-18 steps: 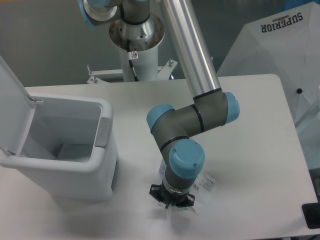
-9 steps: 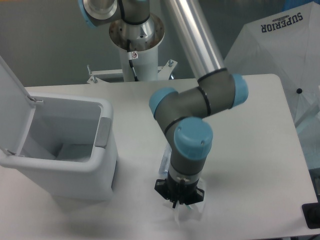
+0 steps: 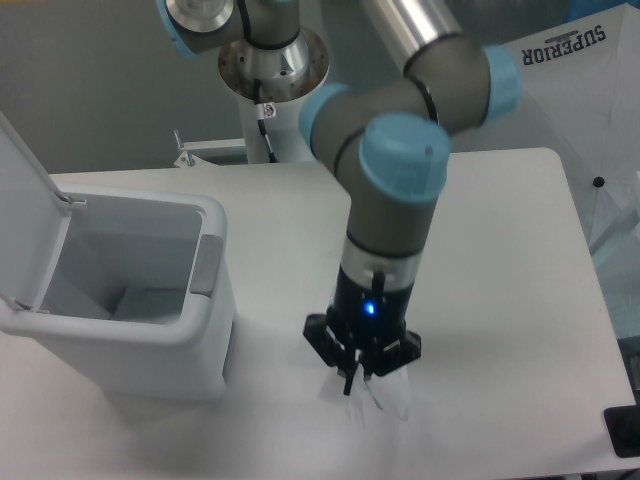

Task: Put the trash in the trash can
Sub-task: 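Lift the paper packet and carry it over the white trash bin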

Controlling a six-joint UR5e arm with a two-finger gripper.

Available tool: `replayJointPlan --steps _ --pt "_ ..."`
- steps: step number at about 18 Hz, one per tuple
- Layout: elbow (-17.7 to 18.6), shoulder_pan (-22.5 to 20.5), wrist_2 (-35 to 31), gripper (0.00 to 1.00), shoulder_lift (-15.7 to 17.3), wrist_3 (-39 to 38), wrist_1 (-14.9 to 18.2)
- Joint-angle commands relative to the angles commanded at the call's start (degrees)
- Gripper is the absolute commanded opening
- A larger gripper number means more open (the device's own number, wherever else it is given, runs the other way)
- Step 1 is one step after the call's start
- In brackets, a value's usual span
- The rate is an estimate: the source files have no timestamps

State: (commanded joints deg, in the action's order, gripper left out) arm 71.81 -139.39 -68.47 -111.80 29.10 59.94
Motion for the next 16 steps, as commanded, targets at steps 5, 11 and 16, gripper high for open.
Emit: replayJointPlan --steps 5,11,16 --pt "0.09 0.44 1.67 0.00 0.79 -1.31 0.00" --pt "0.00 0.70 7.47 0.00 4.39 -7.11 0.00" --pt "-0.44 0.70 10.81 0.00 6.94 -11.34 -0.09"
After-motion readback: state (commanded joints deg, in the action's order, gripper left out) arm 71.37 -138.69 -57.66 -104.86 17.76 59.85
